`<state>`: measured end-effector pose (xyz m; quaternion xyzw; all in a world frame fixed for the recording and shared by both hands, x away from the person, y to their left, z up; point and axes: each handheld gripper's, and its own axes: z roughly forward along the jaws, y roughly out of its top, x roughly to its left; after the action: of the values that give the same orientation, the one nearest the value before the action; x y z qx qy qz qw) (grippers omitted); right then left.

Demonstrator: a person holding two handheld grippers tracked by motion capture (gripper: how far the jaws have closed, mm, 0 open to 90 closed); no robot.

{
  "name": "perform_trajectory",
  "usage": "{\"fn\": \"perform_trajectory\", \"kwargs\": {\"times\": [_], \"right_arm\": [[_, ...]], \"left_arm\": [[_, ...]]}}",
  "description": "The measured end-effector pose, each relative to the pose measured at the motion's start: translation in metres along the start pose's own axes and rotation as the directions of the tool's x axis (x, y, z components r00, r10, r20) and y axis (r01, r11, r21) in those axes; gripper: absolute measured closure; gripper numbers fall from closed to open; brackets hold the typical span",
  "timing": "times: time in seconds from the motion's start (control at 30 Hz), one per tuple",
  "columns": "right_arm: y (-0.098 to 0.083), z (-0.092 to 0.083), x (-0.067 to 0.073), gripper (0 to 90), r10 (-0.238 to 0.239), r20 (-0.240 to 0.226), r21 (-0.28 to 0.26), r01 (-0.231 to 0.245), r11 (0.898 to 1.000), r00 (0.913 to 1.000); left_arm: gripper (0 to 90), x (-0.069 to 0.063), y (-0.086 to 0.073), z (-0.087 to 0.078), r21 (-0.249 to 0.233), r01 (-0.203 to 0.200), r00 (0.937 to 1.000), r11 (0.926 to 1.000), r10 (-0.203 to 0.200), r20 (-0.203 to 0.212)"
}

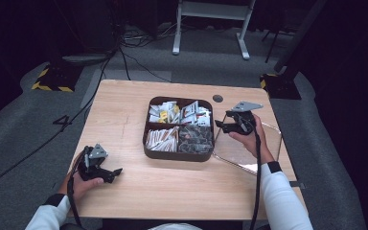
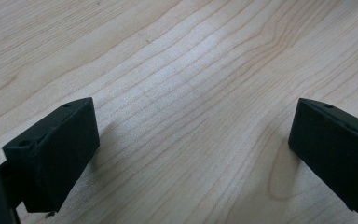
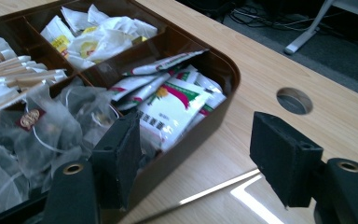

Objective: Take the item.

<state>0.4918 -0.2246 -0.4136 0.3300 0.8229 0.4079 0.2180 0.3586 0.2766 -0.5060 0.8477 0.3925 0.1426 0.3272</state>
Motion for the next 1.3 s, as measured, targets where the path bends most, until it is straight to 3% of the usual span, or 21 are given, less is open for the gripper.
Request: {"fn": "perform_trajectory", "kwargs": {"times": [0.23, 0.43, 0.77, 1.0, 1.3], "right_arm": [[0.018, 0.015, 0.010, 34.1, -0.008, -0.033, 0.002, 0.008, 1.000, 0.9994], [0.038, 0.040, 0.021, 34.3, -0.039, -0.052, 0.044, 0.041, 0.998, 0.9979], [0.051, 0.075, 0.033, 34.2, -0.042, -0.070, 0.096, 0.048, 0.994, 0.9967], [0.054, 0.091, 0.034, 34.3, -0.021, -0.057, 0.127, 0.029, 0.992, 0.9981], [0.059, 0.109, 0.031, 39.9, 0.040, -0.023, 0.169, -0.035, 0.985, 0.9989]], "left_arm": [[2.0, 0.000, 0.000, 0.000, 0.000, 0.000, 1.0000, 1.0000, 0.000, 0.000], [2.0, 0.000, 0.000, 0.000, 0.000, 0.000, 1.0000, 1.0000, 0.000, 0.000], [2.0, 0.000, 0.000, 0.000, 0.000, 0.000, 1.0000, 1.0000, 0.000, -0.001], [2.0, 0.000, 0.000, 0.000, 0.000, 0.000, 1.0000, 1.0000, 0.000, -0.001], [2.0, 0.000, 0.000, 0.000, 0.000, -0.001, 1.0000, 1.0000, 0.001, 0.000]]}}
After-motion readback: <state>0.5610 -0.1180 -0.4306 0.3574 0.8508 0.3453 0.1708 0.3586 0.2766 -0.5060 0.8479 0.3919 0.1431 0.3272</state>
